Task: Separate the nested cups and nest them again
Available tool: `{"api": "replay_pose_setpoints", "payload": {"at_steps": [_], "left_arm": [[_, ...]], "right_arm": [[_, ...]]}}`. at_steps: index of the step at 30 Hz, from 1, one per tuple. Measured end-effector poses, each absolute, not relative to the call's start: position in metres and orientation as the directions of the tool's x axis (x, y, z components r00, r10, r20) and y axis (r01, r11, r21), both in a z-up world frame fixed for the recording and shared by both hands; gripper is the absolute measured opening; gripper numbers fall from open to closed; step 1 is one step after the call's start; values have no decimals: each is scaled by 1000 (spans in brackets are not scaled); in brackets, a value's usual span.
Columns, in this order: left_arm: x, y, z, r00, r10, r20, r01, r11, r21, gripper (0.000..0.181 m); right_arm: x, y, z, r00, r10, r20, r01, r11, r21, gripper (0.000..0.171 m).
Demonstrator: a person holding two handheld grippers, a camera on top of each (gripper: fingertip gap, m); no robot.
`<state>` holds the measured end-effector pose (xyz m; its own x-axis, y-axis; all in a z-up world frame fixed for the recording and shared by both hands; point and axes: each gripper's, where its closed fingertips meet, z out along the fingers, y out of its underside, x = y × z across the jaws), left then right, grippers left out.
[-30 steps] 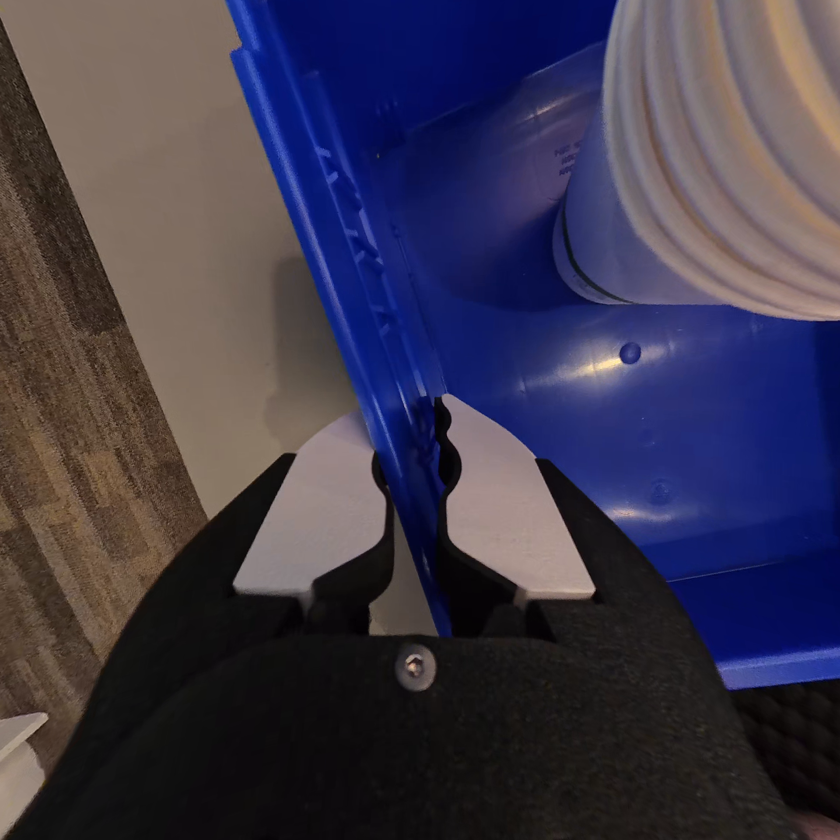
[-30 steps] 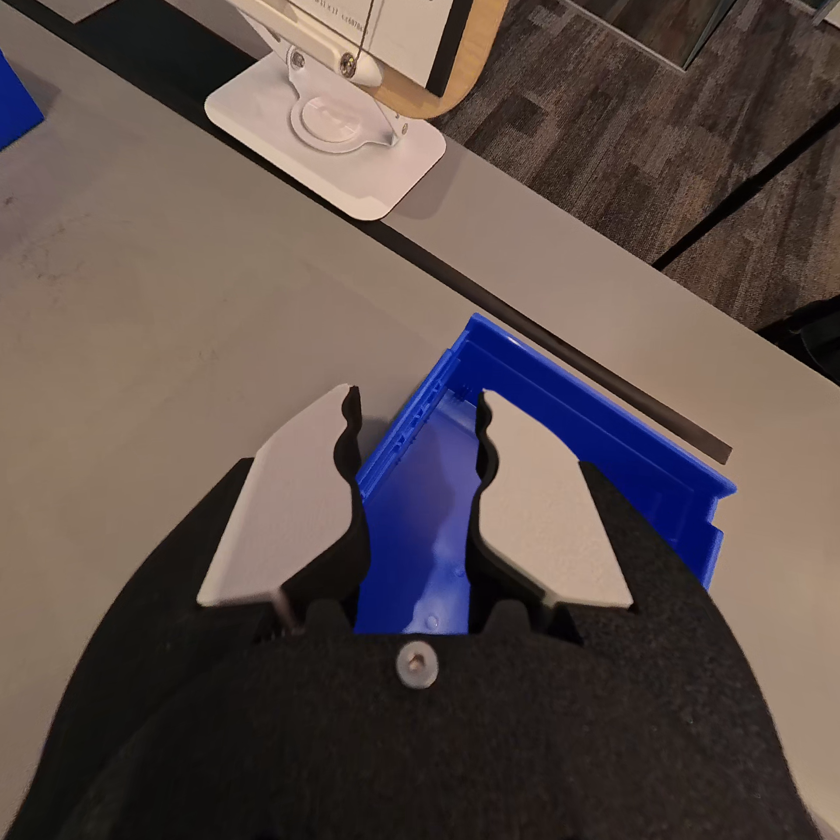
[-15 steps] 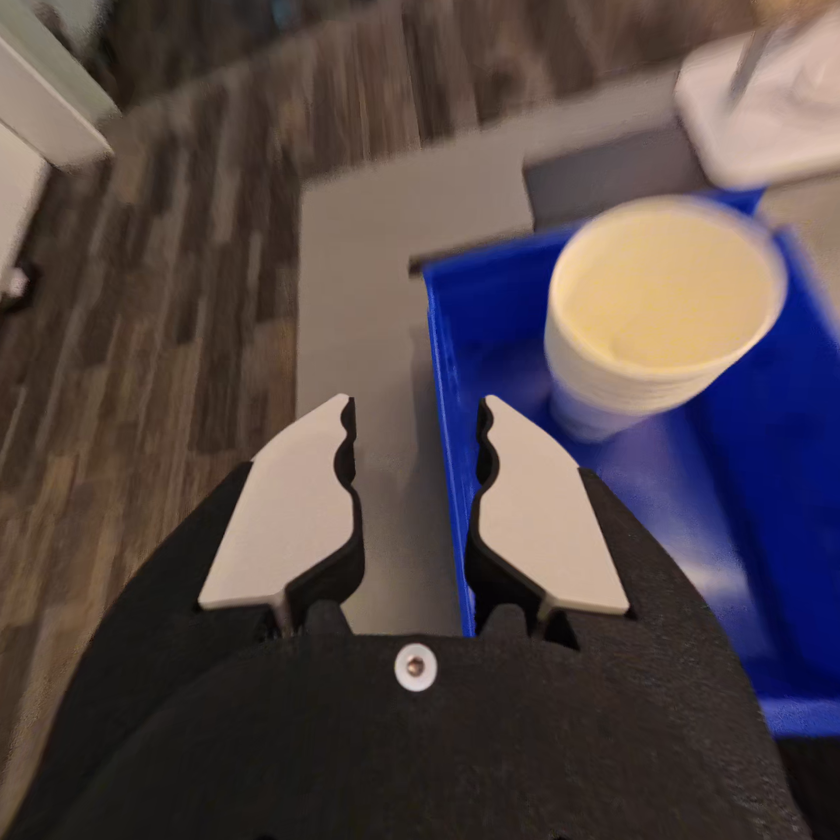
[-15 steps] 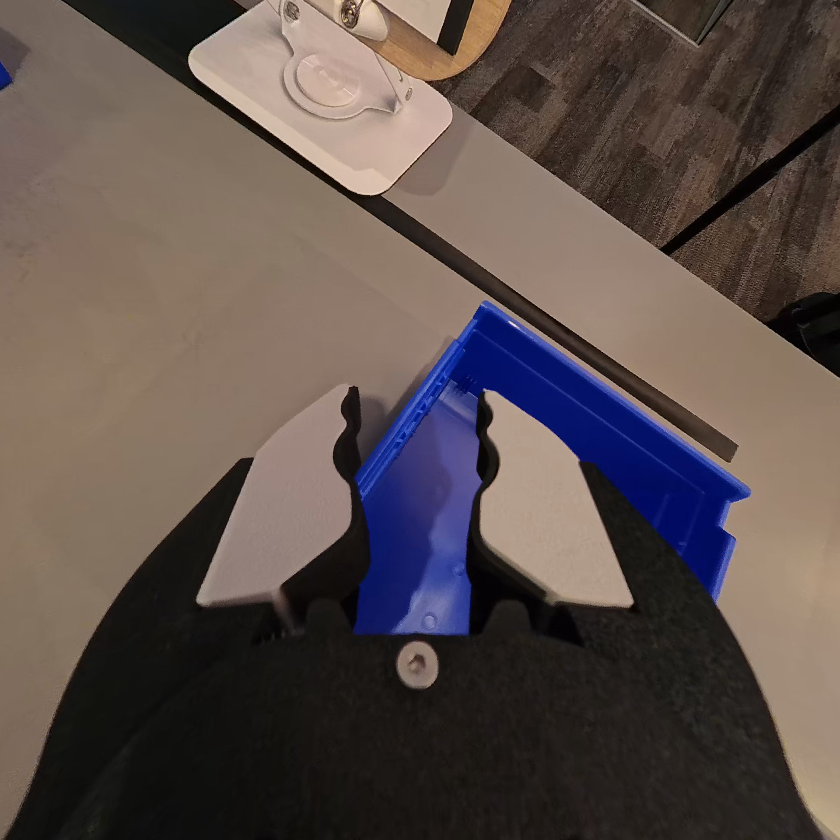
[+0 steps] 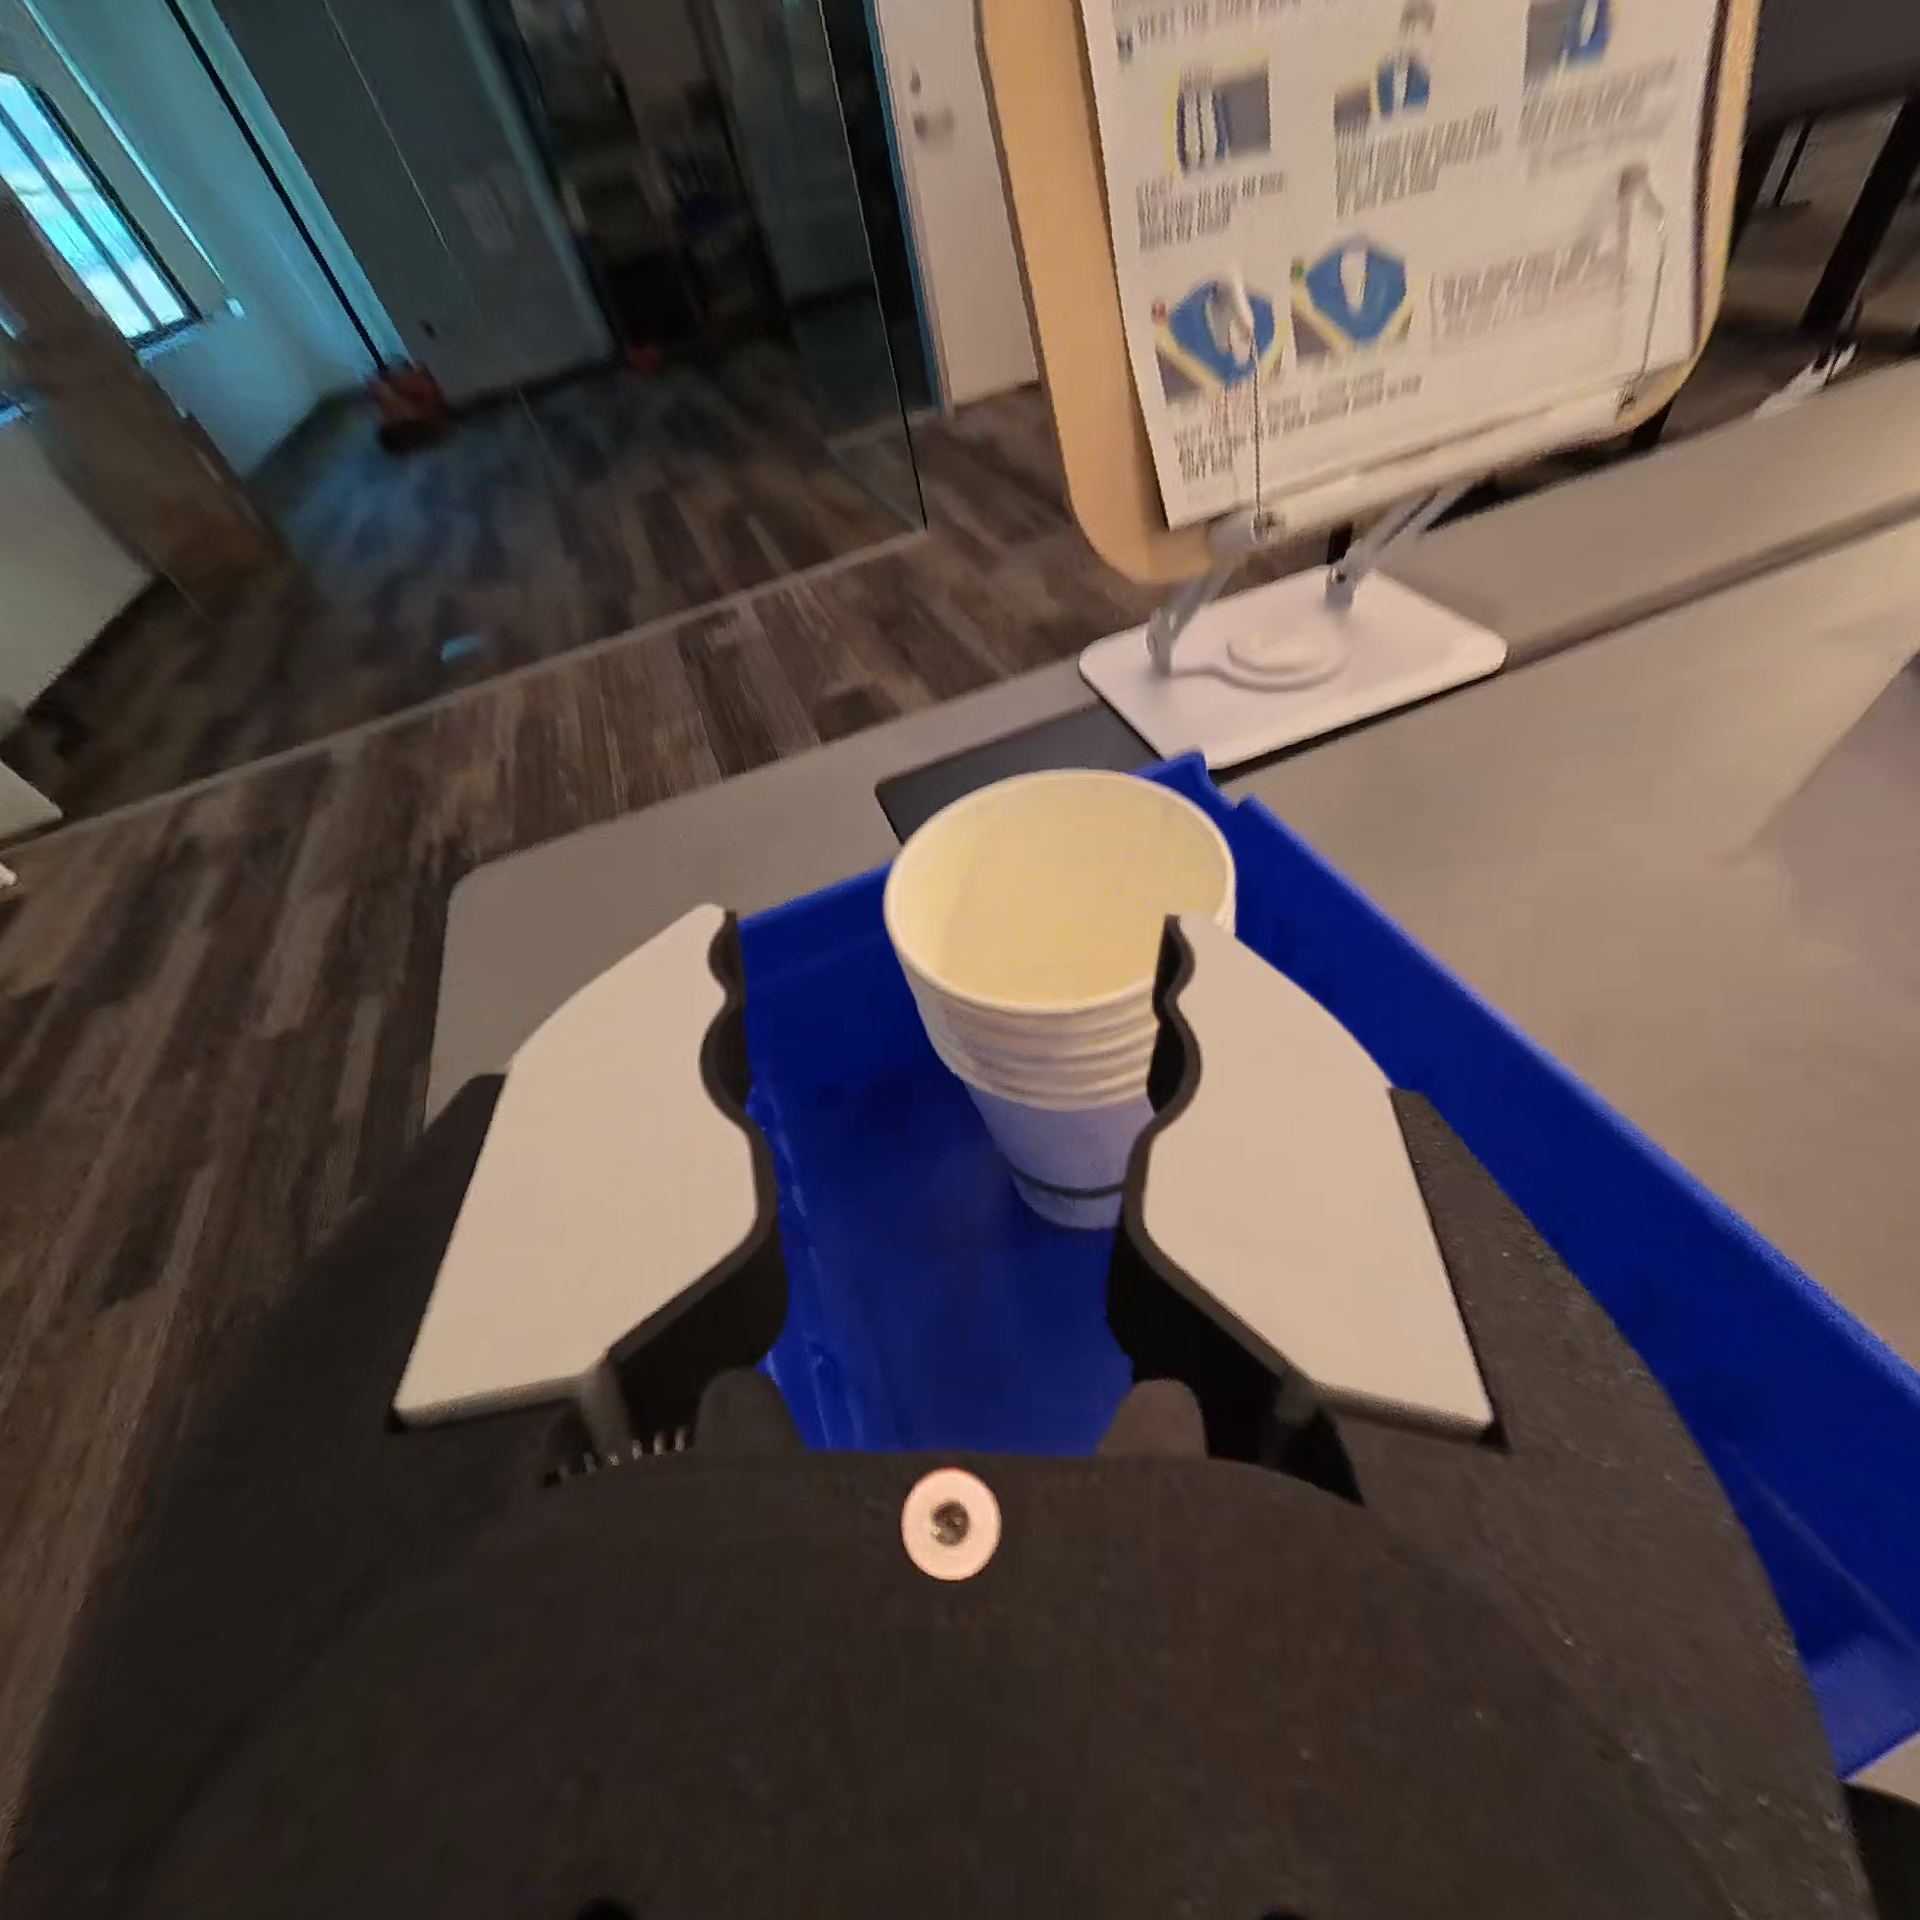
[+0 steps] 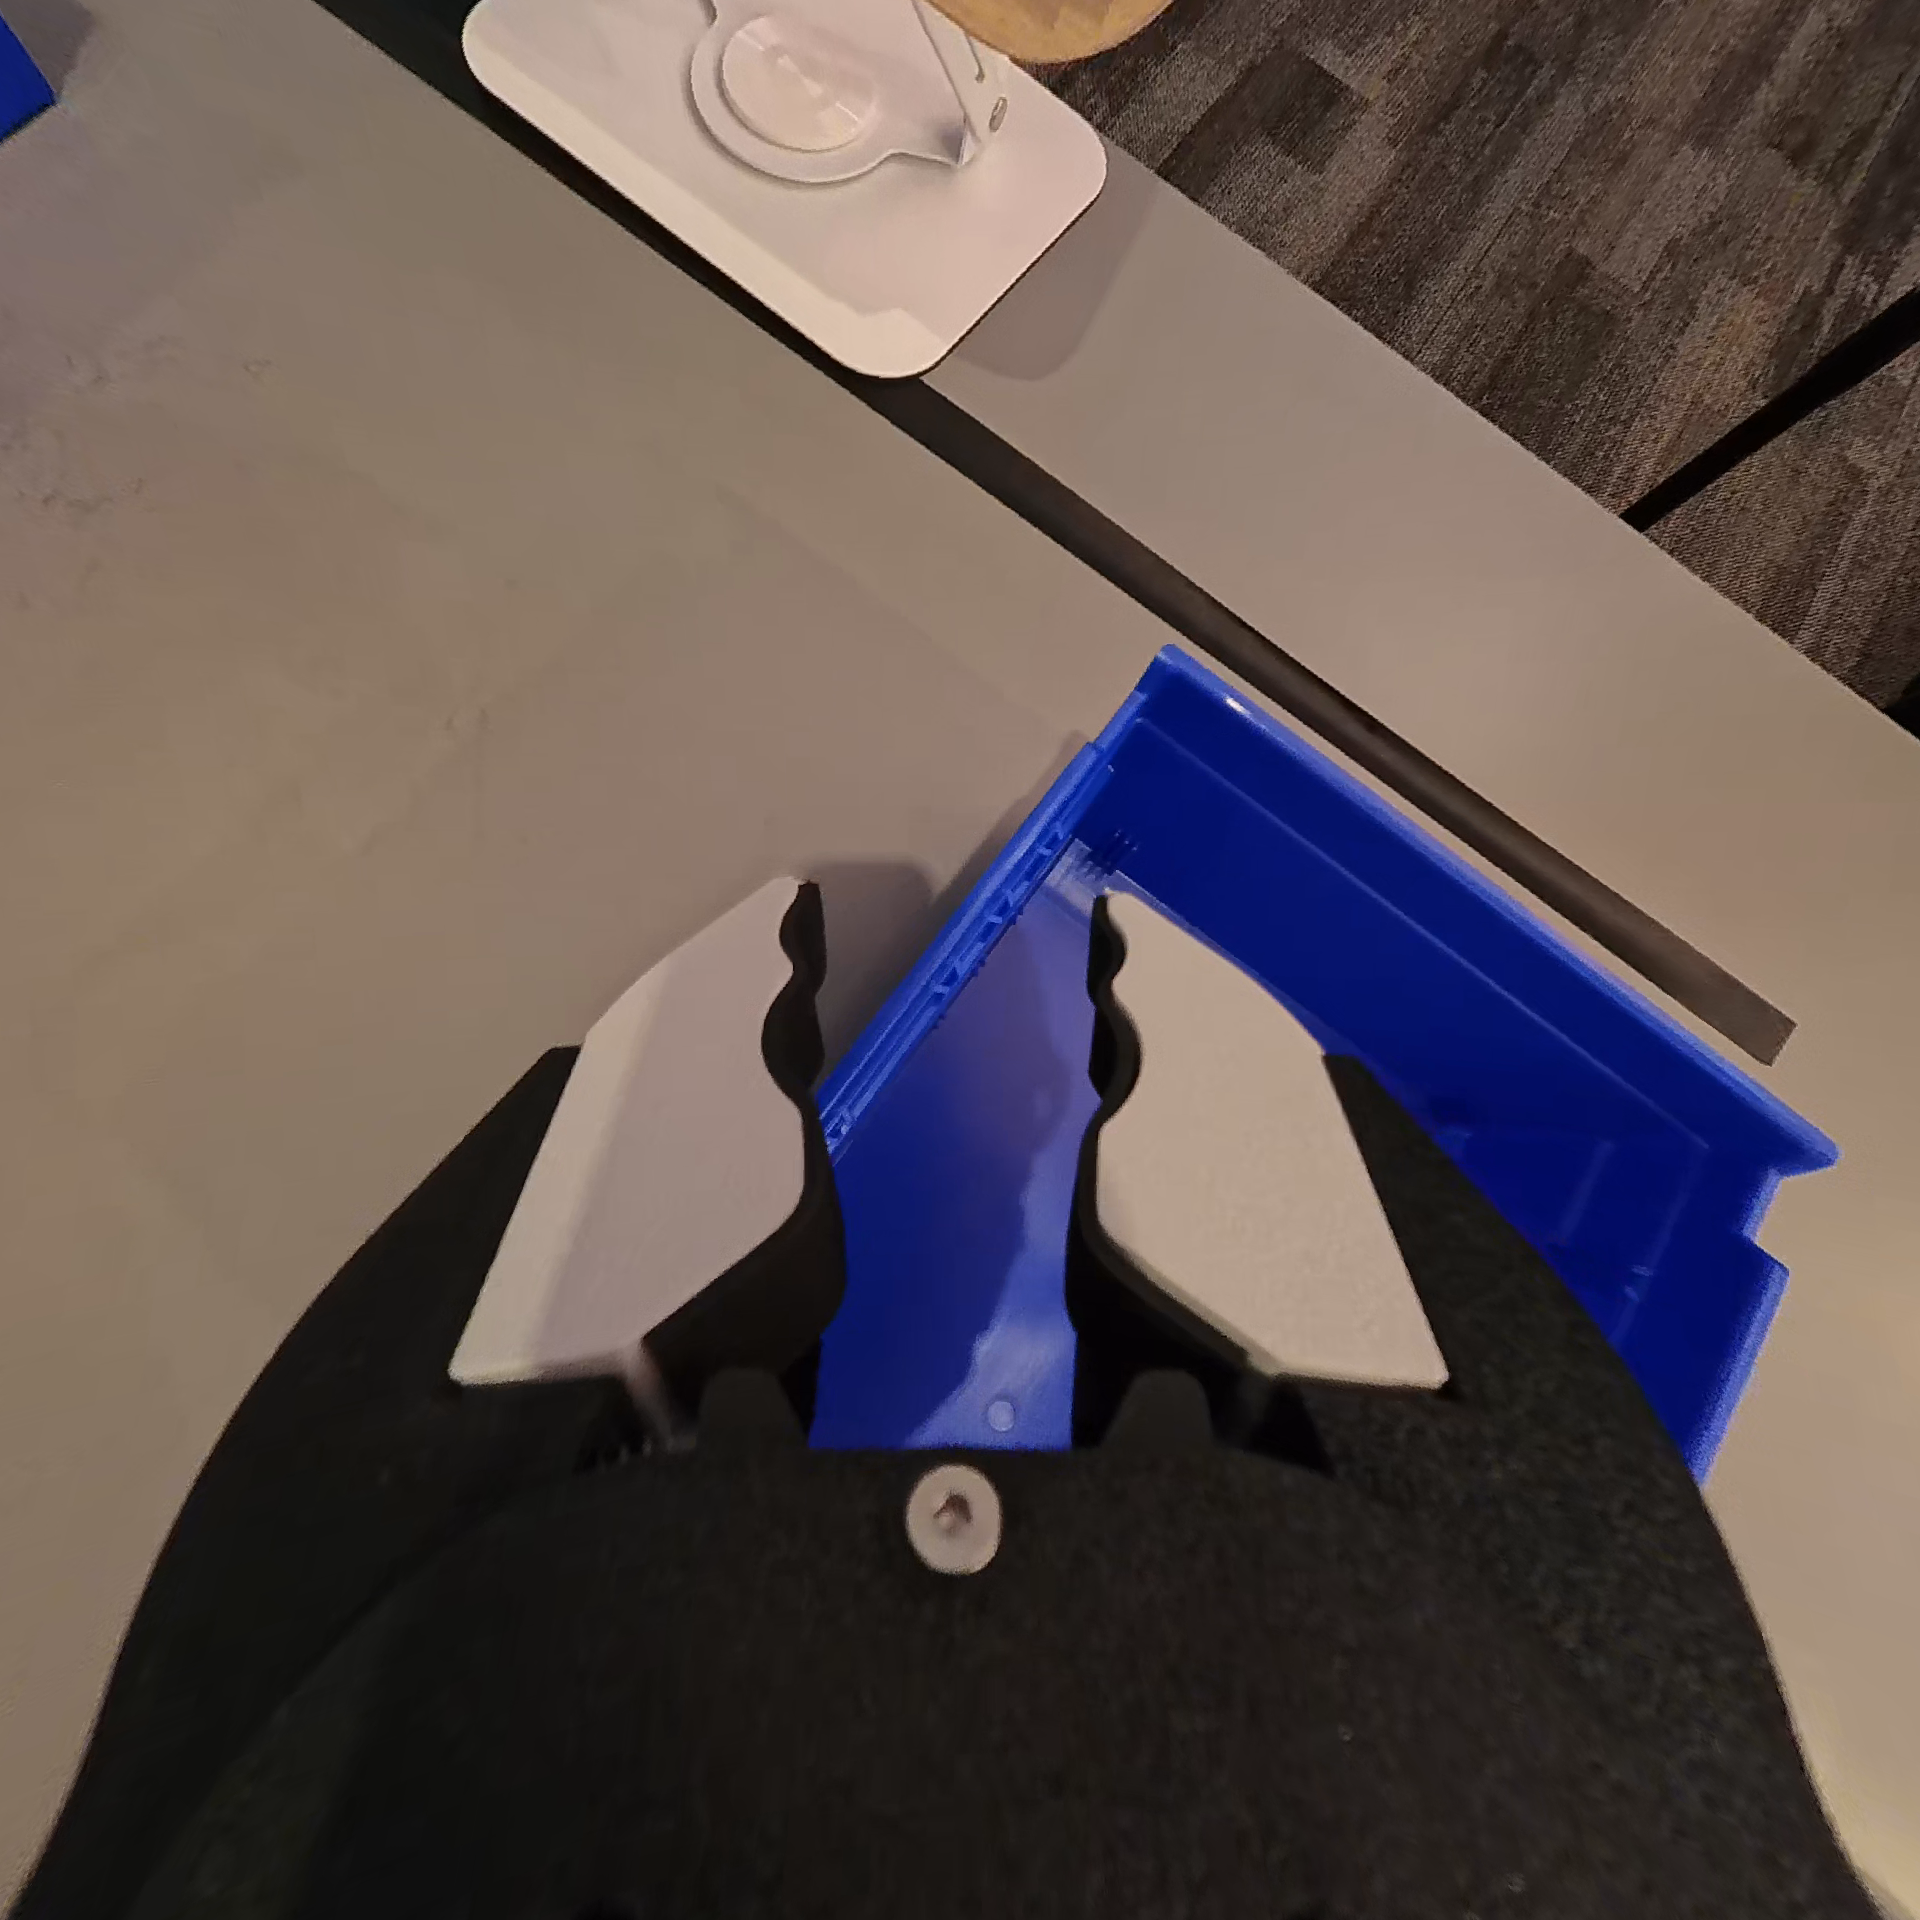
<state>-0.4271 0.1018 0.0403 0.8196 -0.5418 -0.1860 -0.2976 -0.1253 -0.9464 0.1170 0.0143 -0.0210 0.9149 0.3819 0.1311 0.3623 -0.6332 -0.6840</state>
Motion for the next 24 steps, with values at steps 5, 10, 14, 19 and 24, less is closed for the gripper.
{"api": "replay_pose_setpoints", "payload": {"at_steps": [5, 10, 14, 19, 24], "left_arm": [[-414, 93, 15, 778, -613, -140, -363, -256, -896, 80], [-411, 86, -7, 765, -639, -78, -394, -368, -843, 77], [-411, 91, -24, 793, -609, -27, -381, -459, -803, 81], [-407, 92, -45, 789, -614, 18, -397, -531, -748, 80], [-404, 98, -56, 794, -607, 39, -388, -554, -737, 86]], "right_arm": [[115, 15, -26, 909, 397, 124, 371, -640, -672, 48], [116, 14, -29, 906, 403, 127, 381, -648, -659, 48], [117, 14, -29, 907, 403, 119, 375, -648, -663, 46], [117, 14, -31, 906, 405, 125, 382, -652, -656, 45], [118, 14, -31, 905, 406, 127, 384, -653, -652, 45]]}}
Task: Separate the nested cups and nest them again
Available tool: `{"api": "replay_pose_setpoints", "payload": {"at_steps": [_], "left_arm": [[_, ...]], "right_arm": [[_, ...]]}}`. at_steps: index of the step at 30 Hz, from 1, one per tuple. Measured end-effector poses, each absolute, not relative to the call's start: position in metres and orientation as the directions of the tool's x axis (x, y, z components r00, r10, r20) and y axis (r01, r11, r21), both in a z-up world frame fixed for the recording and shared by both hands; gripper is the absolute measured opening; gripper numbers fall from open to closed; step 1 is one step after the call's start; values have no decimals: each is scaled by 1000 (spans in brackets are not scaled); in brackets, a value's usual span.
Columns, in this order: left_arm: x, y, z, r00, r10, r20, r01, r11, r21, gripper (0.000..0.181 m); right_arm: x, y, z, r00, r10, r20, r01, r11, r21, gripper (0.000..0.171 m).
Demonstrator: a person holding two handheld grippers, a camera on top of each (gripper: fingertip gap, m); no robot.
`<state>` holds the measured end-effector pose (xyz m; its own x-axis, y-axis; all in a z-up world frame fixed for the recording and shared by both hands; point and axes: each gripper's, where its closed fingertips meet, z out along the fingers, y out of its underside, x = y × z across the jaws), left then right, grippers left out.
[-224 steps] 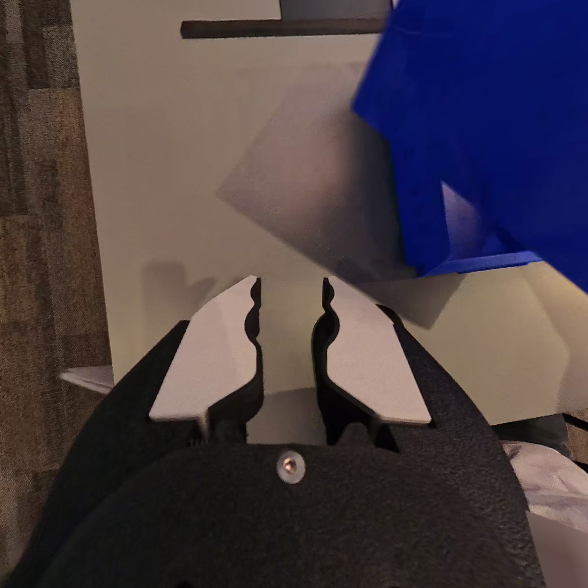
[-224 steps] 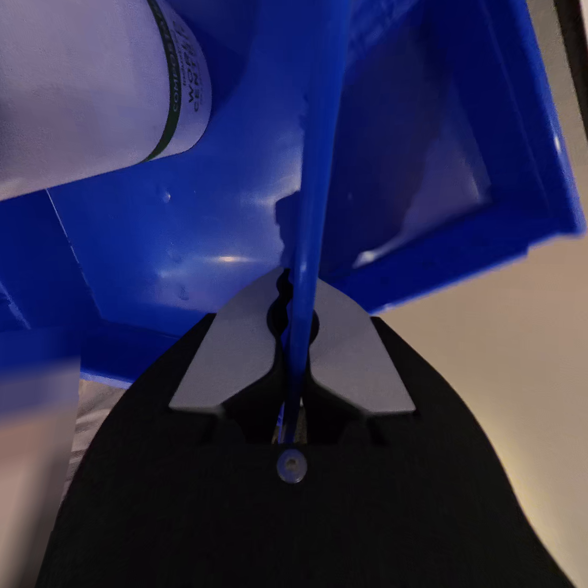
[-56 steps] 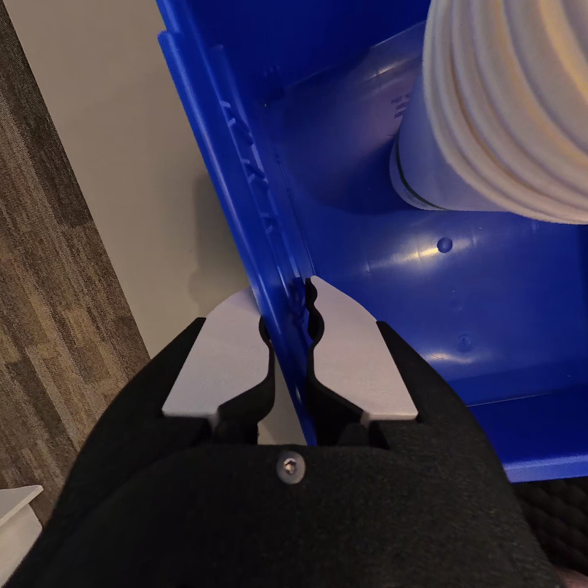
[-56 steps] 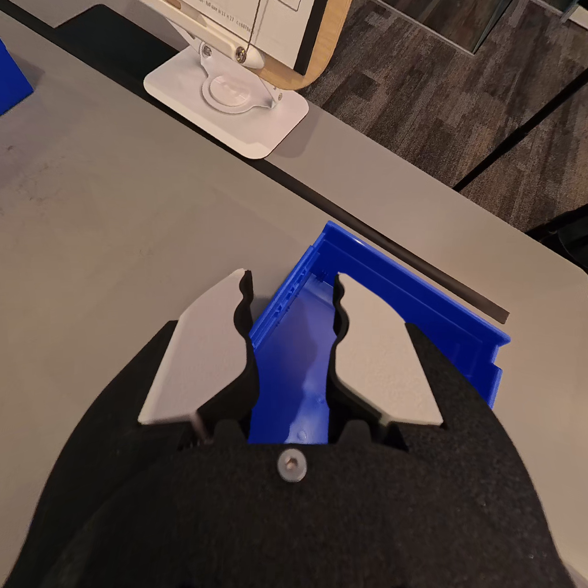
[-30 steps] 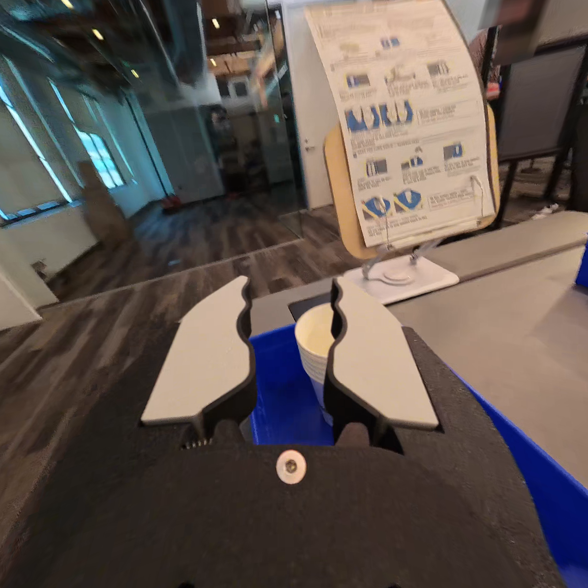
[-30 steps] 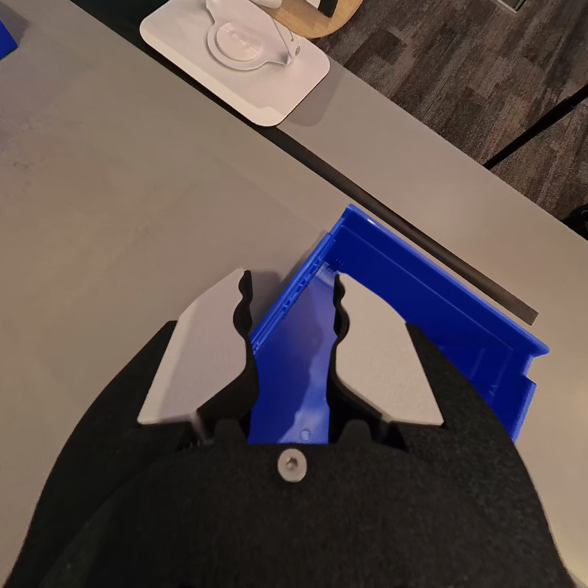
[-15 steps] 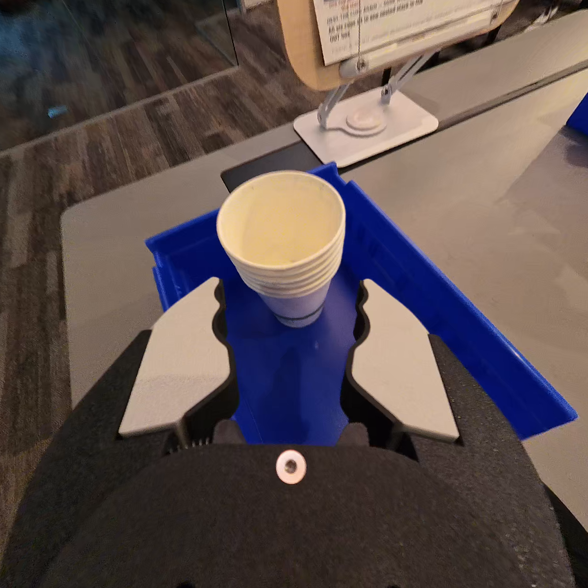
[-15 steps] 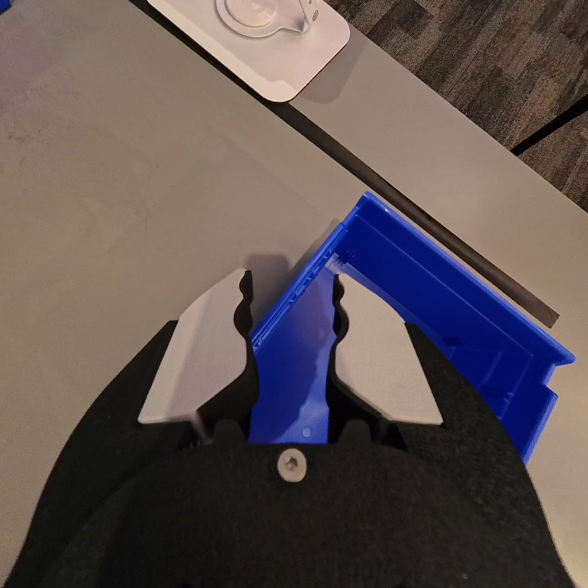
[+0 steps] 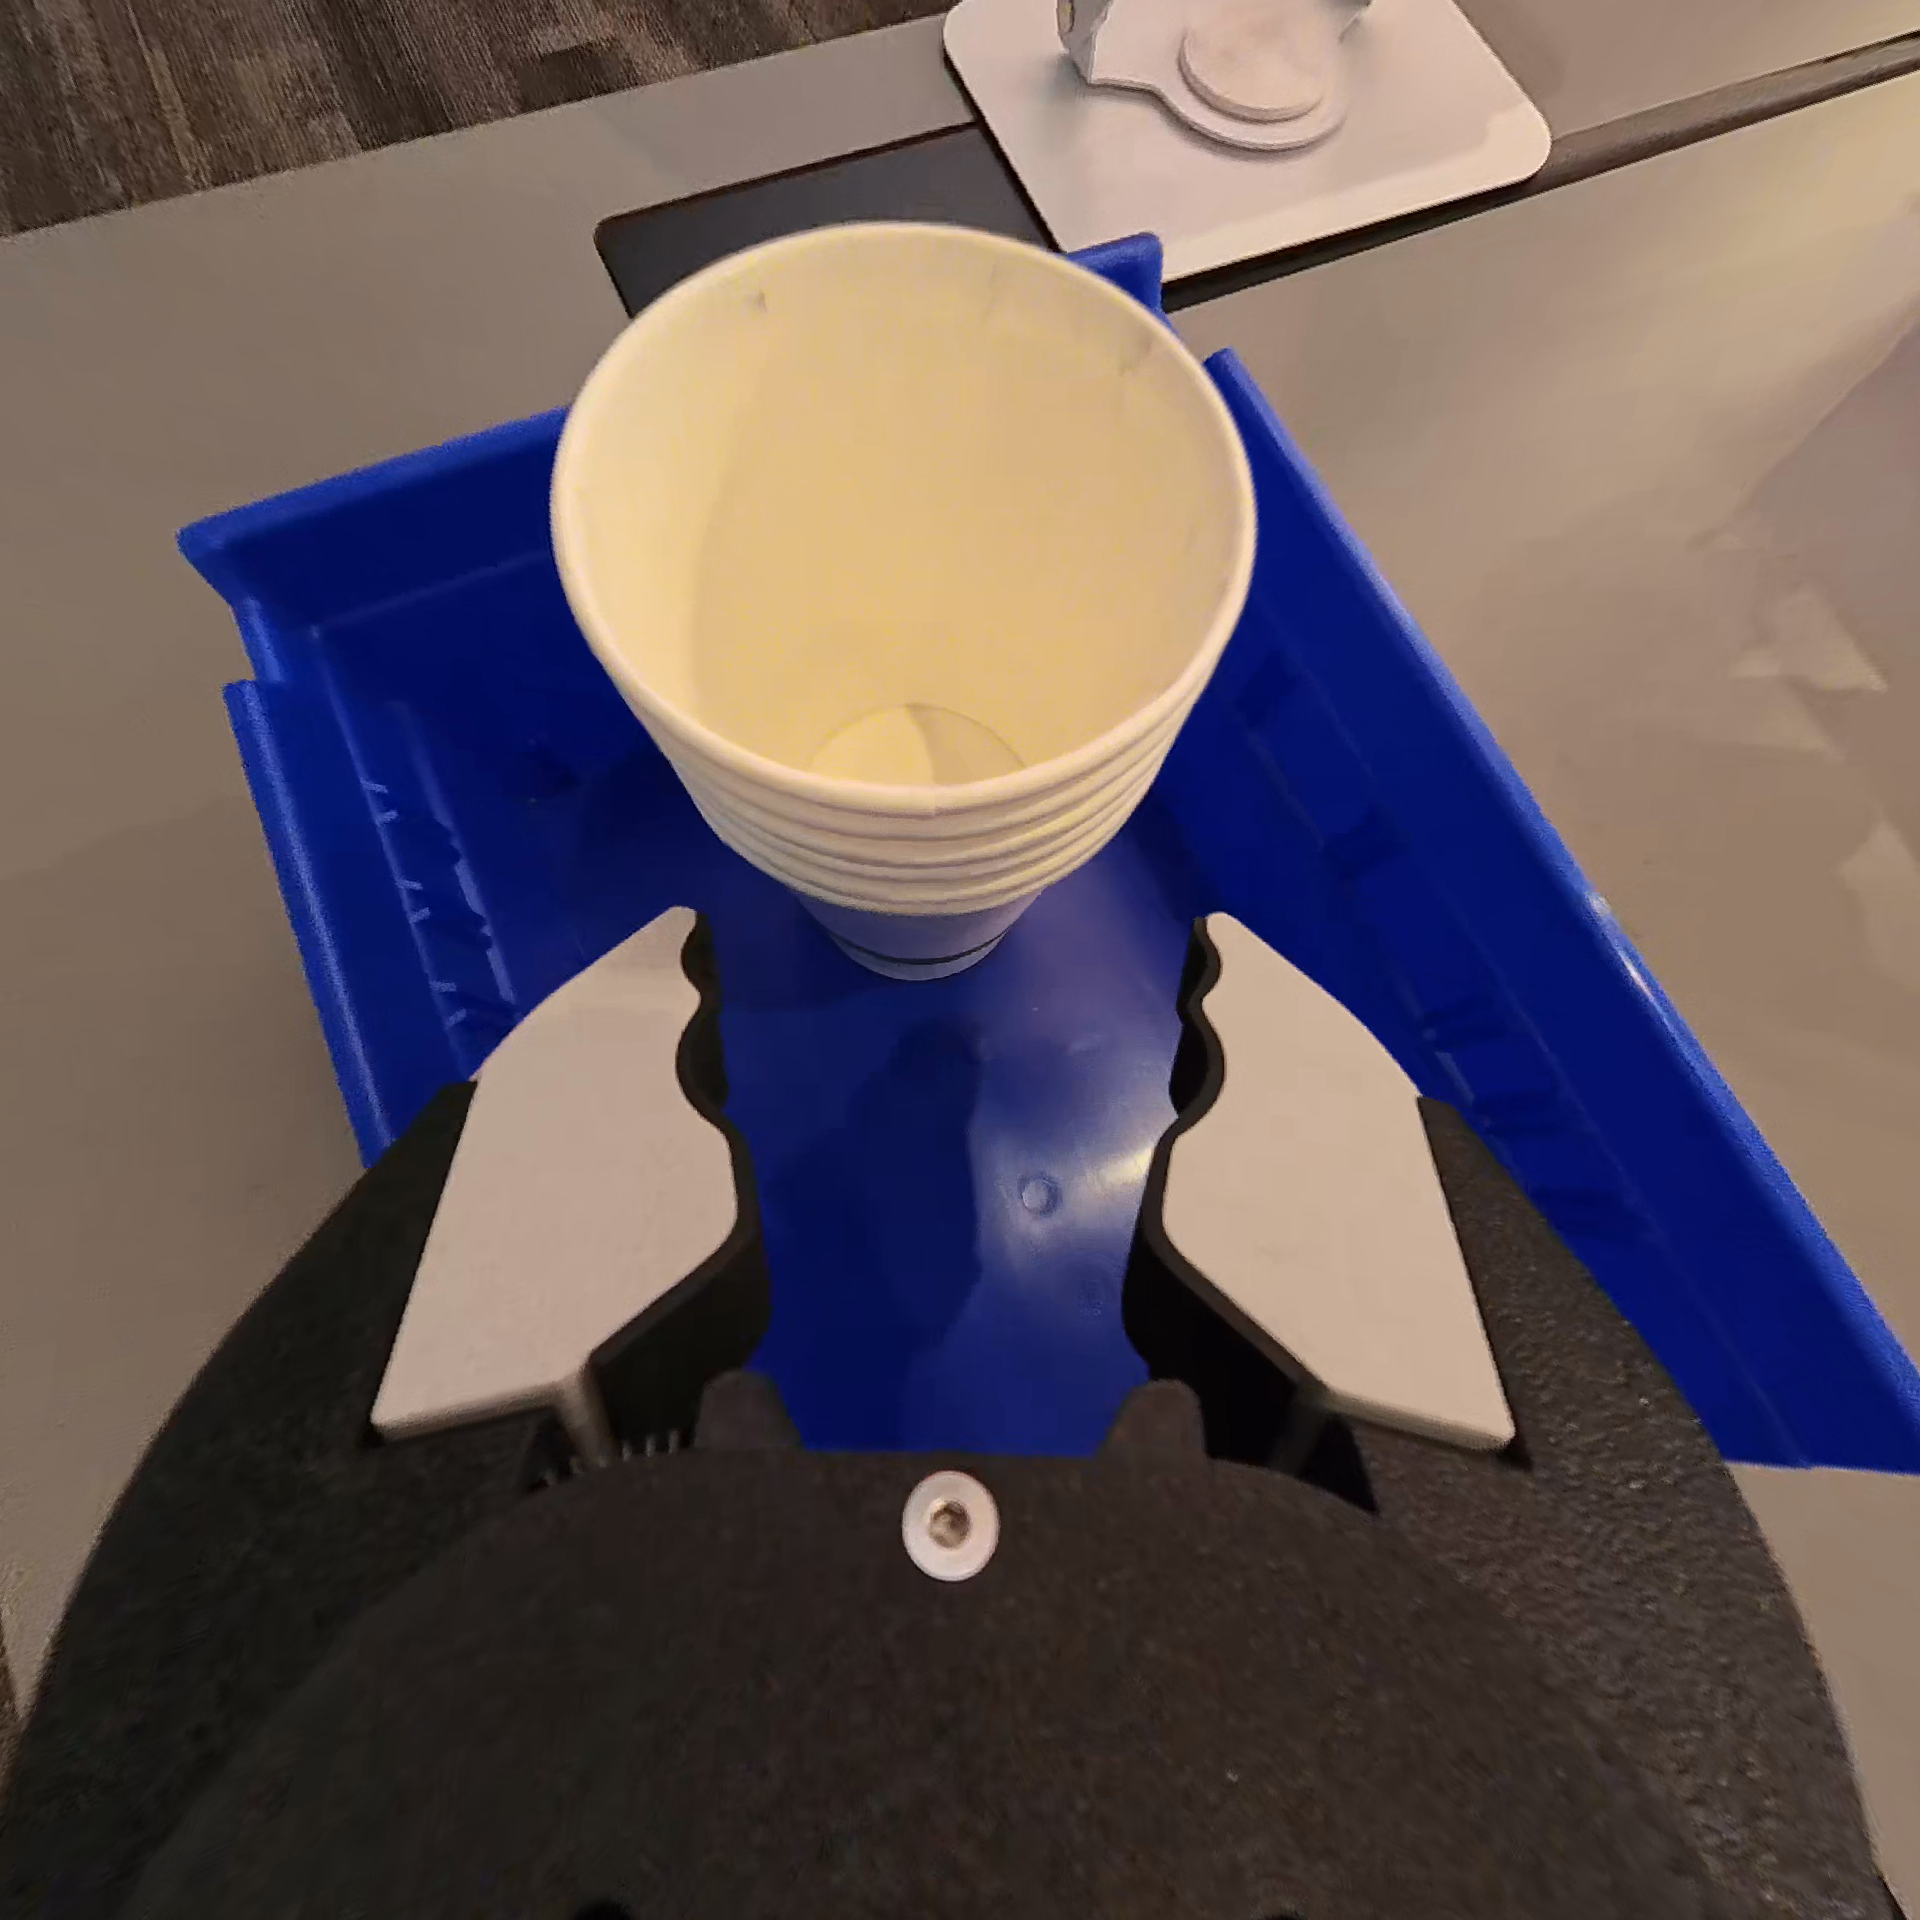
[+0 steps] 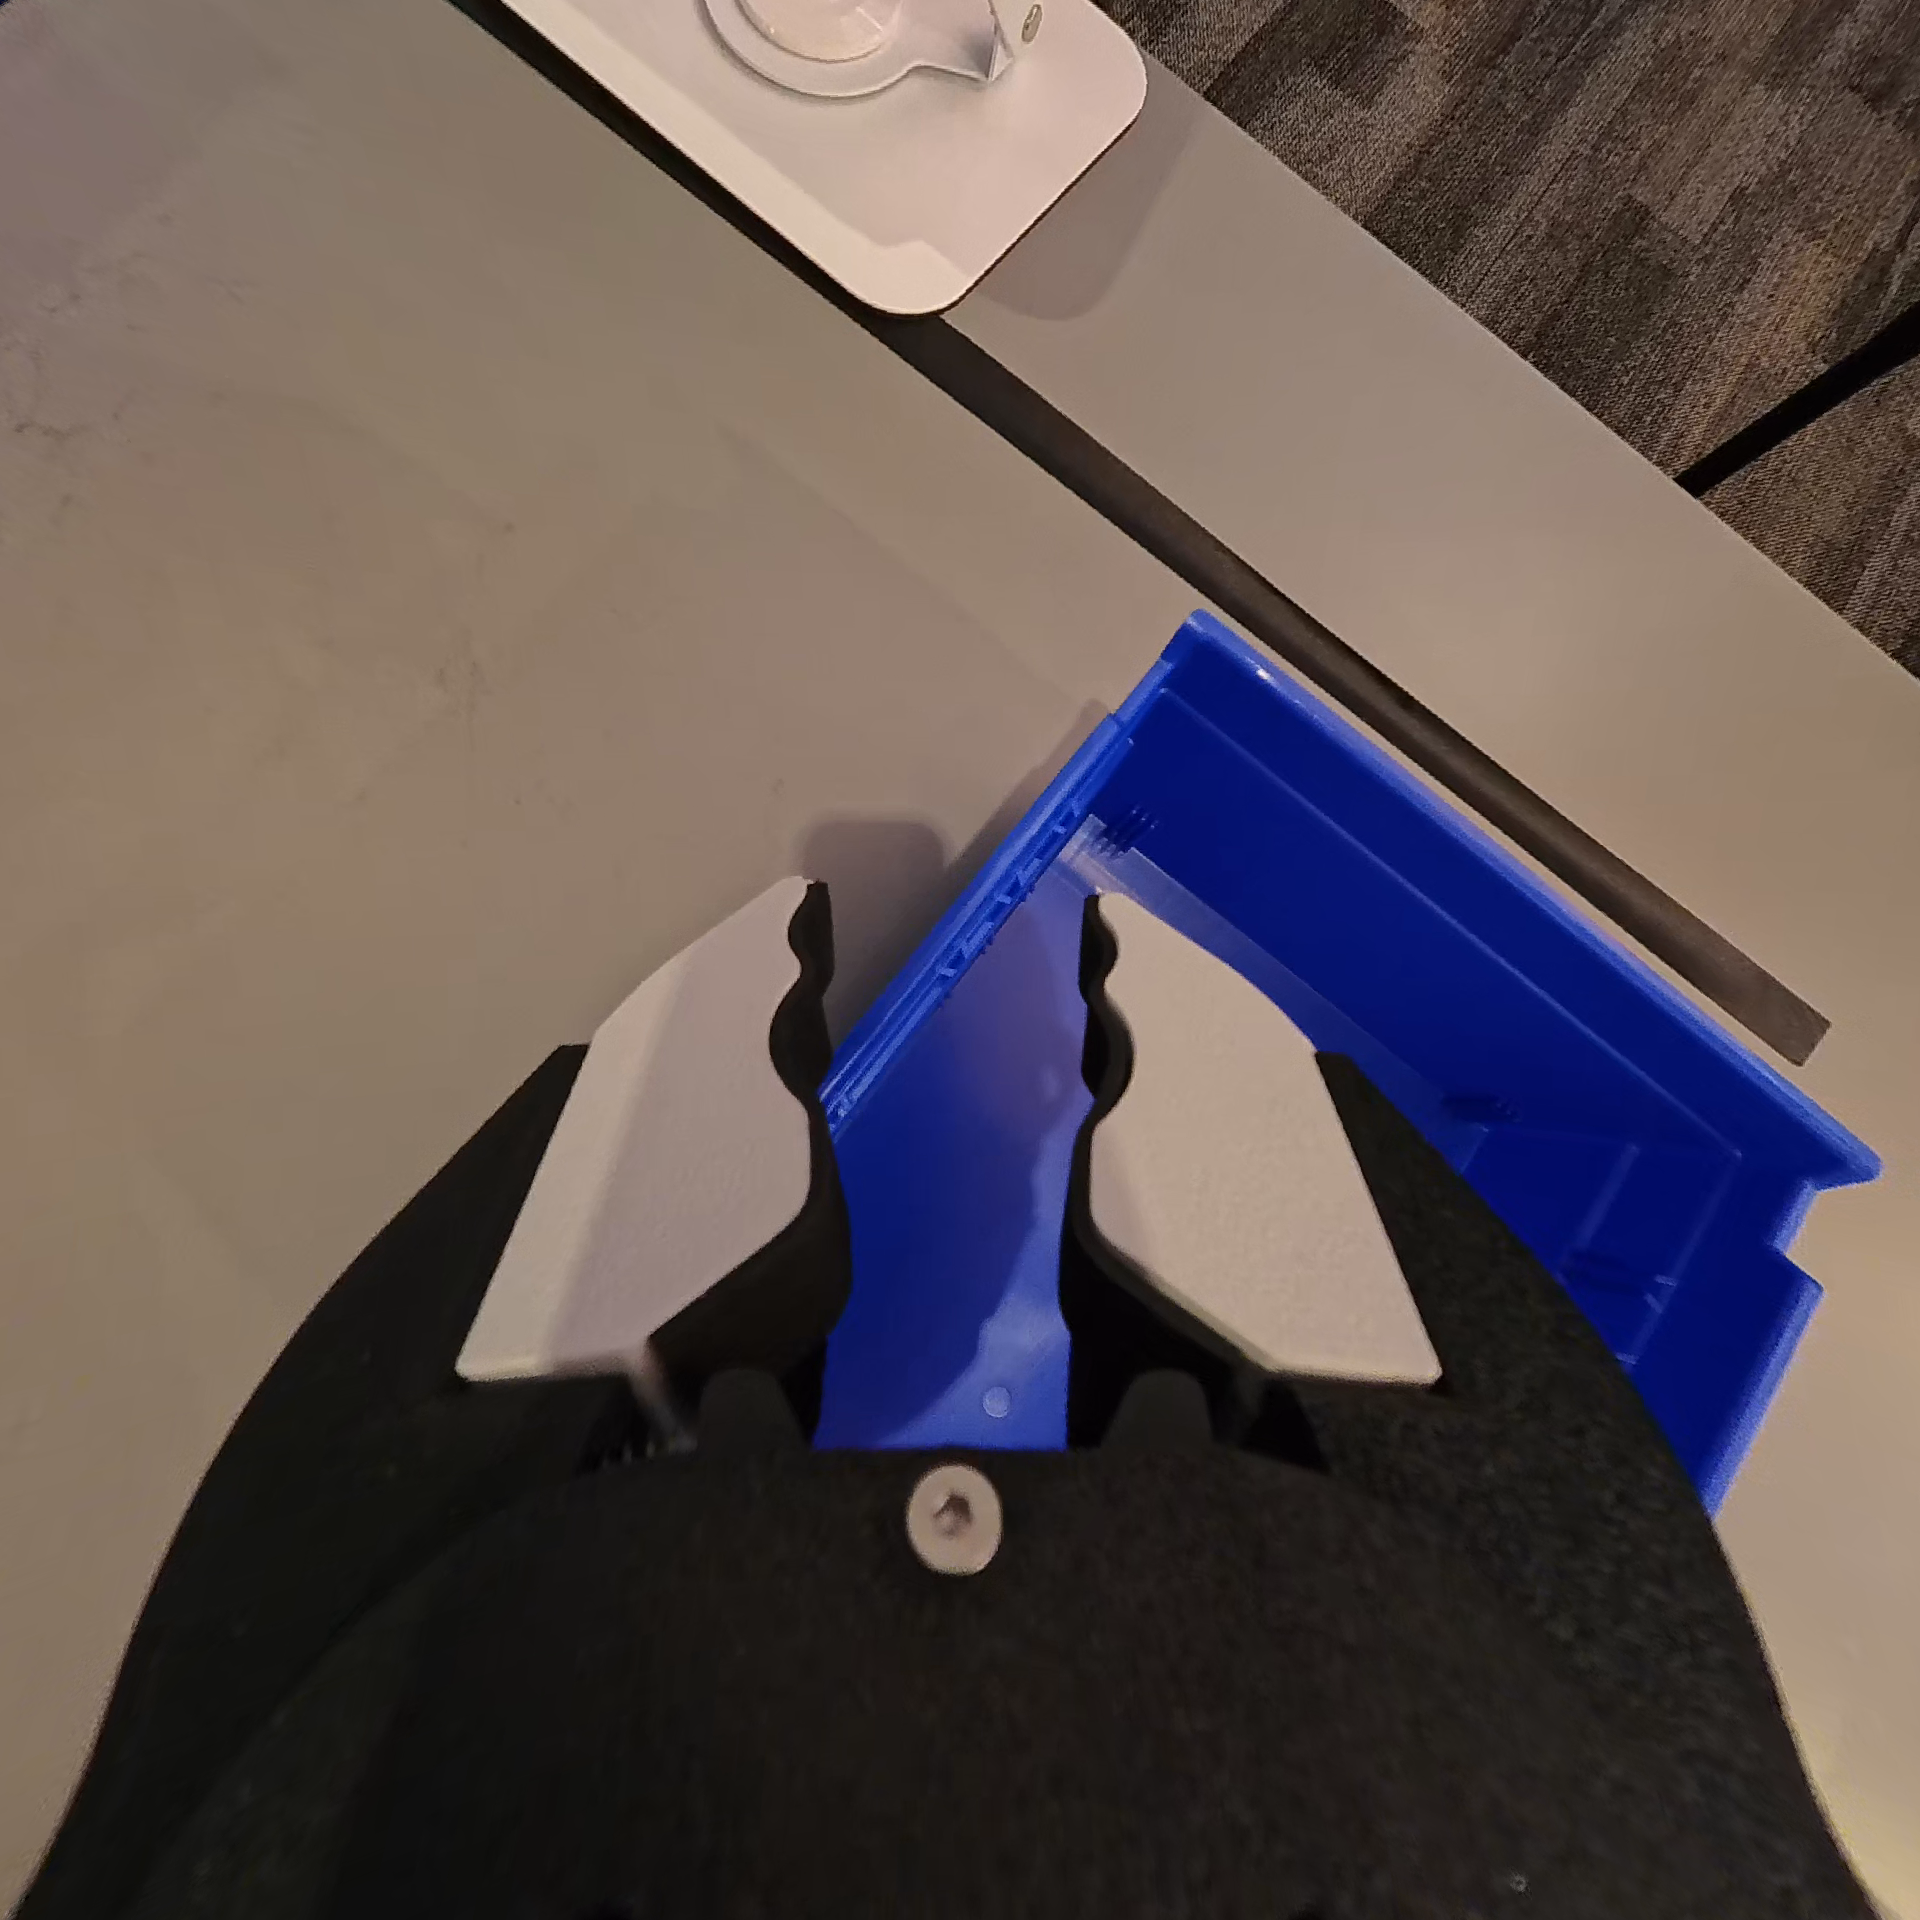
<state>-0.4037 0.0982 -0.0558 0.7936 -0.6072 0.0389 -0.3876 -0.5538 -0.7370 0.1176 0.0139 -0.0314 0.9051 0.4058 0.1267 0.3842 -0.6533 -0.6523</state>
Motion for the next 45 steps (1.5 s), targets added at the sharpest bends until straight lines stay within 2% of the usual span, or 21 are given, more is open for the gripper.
{"api": "replay_pose_setpoints", "payload": {"at_steps": [6, 8, 19, 45], "left_arm": [[-396, 104, -77, 784, -617, 73, -394, -584, -710, 86], [-395, 107, -82, 782, -619, 77, -393, -585, -709, 93], [-383, 127, -83, 774, -630, 62, -330, -485, -810, 105], [-374, 144, -88, 778, -622, 89, -237, -423, -875, 97]], "right_arm": [[119, 14, -33, 905, 406, 123, 383, -658, -648, 45], [118, 13, -34, 904, 410, 122, 386, -660, -645, 45], [118, 13, -40, 898, 421, 125, 401, -669, -626, 43], [125, 12, -51, 898, 422, 122, 407, -695, -592, 42]]}}
